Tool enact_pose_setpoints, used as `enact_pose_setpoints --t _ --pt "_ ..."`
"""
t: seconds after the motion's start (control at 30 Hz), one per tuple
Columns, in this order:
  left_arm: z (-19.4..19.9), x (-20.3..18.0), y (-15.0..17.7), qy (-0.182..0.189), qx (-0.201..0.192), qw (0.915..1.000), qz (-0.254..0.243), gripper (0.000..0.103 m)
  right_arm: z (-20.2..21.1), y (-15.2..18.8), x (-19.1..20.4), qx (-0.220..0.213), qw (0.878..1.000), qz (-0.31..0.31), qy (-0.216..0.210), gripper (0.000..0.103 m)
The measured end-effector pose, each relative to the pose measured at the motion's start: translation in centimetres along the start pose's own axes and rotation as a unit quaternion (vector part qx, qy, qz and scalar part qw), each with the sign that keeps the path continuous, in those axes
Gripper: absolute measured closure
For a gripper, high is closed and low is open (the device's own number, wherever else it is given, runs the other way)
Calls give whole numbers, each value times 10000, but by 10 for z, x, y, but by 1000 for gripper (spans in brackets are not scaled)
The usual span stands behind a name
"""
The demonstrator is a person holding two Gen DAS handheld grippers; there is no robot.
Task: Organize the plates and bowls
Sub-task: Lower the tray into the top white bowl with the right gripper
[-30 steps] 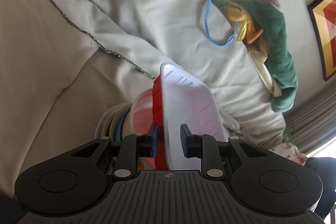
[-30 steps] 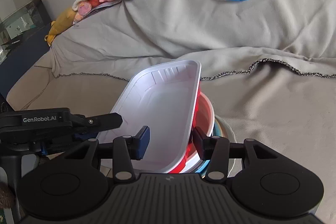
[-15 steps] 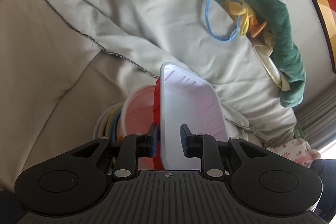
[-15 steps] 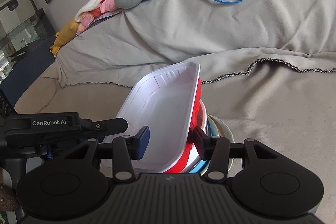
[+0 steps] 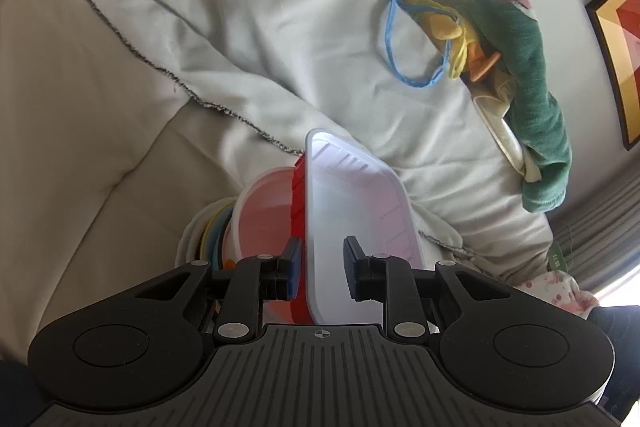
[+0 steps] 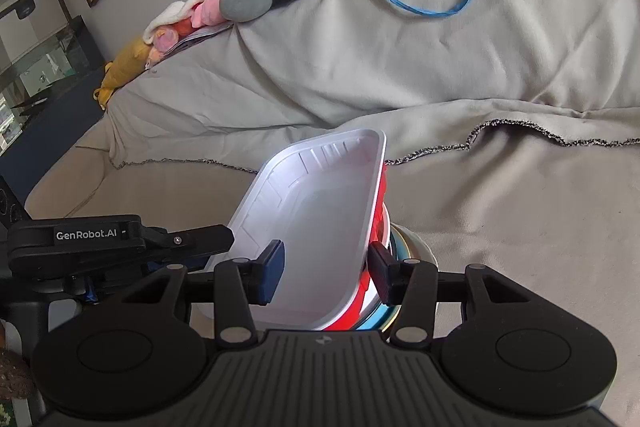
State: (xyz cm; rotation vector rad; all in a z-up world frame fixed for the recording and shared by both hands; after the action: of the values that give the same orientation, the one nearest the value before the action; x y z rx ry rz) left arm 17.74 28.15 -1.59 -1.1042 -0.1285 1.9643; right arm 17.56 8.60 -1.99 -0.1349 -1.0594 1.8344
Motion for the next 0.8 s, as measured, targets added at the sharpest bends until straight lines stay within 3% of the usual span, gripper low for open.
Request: enact_pose_setpoints --t 0.5,0.8 --pt "5 6 1 -163 -78 9998 99 77 -10 7 12 186 9997 186 30 56" --pt "26 -9 8 -848 -529 9937 -507 77 -5 8 10 59 9989 328 326 55"
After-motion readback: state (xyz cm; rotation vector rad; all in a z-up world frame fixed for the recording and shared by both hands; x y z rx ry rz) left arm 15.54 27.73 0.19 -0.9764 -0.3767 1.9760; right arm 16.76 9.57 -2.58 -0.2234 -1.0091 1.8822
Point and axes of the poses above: each gripper's, at about its wrist camera, not at the fingertips, and z roughly against the way its jaws point, x to its left, y to its underside, the point moved 4 cm from there along -z, roughly the way its jaws point, and after that the axes turned 5 degrees about x, right-handed, at the moved point
